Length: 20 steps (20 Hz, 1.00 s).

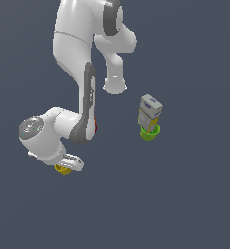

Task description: Pick up a designated object from a clutter of objects.

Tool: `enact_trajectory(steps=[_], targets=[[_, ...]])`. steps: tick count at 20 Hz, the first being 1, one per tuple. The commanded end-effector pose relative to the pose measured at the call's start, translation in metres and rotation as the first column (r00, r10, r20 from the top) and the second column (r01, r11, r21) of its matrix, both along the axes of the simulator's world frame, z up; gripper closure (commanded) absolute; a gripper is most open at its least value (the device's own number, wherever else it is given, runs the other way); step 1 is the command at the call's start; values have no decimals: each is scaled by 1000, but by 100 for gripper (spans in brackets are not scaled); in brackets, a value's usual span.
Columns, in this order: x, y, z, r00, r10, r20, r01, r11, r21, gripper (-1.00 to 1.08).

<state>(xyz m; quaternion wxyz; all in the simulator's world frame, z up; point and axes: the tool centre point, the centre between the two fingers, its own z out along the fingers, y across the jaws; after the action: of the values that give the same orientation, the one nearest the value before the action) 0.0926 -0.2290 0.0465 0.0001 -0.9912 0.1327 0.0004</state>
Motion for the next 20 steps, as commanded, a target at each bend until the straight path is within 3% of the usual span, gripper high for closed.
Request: enact_trajectory(steps=[1, 12, 20], targets=[[0, 0, 0, 1000, 0, 1, 0, 1000, 0, 108], [0, 2, 7, 1000, 0, 0, 0, 1000, 0, 108], [1, 11, 53, 1000, 0, 0, 0, 1000, 0, 108]])
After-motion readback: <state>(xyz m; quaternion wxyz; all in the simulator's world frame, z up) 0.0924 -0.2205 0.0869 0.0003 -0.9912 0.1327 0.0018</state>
